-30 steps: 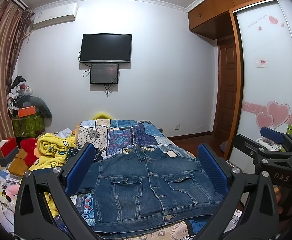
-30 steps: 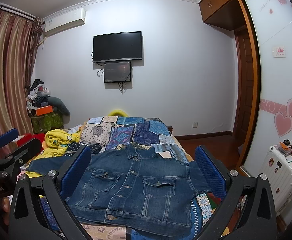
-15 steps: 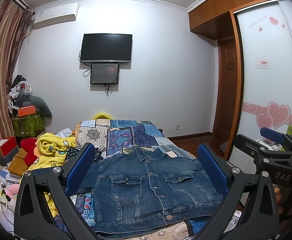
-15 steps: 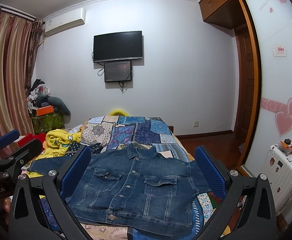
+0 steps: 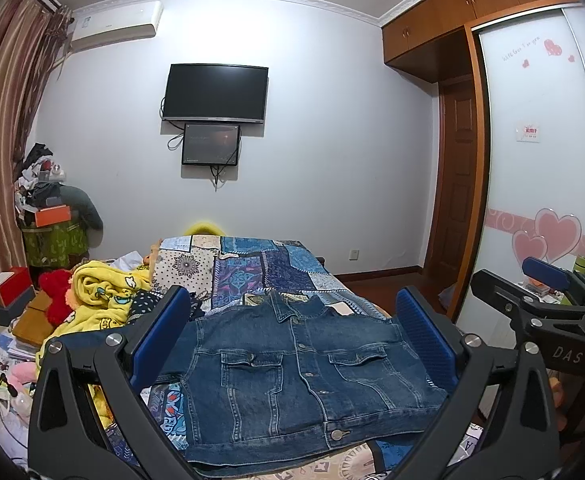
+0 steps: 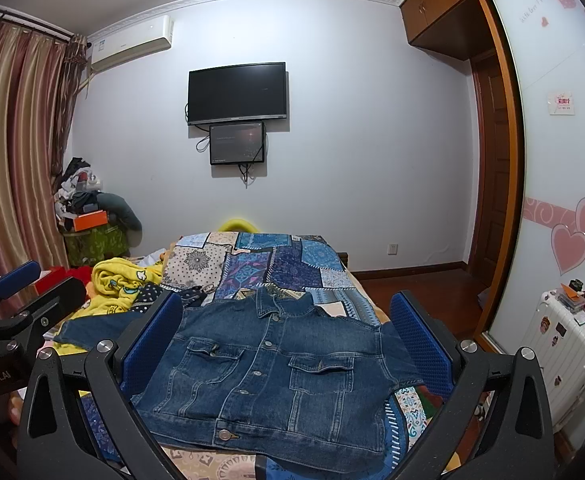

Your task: Fold large clothes

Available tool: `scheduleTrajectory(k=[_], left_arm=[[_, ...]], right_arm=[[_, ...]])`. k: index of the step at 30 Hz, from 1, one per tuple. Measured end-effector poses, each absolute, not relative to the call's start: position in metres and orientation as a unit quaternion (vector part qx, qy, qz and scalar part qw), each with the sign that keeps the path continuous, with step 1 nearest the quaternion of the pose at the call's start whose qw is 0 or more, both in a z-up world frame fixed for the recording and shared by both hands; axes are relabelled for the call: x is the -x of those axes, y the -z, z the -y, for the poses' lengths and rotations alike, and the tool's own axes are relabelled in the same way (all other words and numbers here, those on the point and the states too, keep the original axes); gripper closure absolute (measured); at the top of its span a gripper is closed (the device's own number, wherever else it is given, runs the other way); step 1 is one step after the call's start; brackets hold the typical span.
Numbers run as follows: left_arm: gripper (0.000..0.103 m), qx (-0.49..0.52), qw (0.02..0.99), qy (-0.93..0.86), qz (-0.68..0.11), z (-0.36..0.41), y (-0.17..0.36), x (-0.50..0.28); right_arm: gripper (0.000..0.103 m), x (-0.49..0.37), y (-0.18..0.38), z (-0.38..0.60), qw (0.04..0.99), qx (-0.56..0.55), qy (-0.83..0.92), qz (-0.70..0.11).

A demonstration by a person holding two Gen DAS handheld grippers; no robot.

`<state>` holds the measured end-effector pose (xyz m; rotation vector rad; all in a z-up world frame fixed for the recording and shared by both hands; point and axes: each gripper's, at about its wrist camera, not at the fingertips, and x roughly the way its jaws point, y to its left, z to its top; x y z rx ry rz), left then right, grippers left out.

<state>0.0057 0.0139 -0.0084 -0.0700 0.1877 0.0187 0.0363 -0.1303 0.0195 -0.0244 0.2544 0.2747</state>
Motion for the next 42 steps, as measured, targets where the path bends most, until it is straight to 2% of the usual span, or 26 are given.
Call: scheduleTrajectory(k=[31,42], left_arm=[[0.000,0.034,0.995,-0.017,-0.094,-0.020,0.009,-0.013],[0.000,0.063,0.988,-0.052,-0.129,-0.071,0.039,-0.065]], right_arm=[[0.000,-0.046,-0.025,0.122,0.981,0.022,-0.140,-0.133],[0.000,-0.089,-0.005,0.094,0.974,0.046,-0.142,-0.168]])
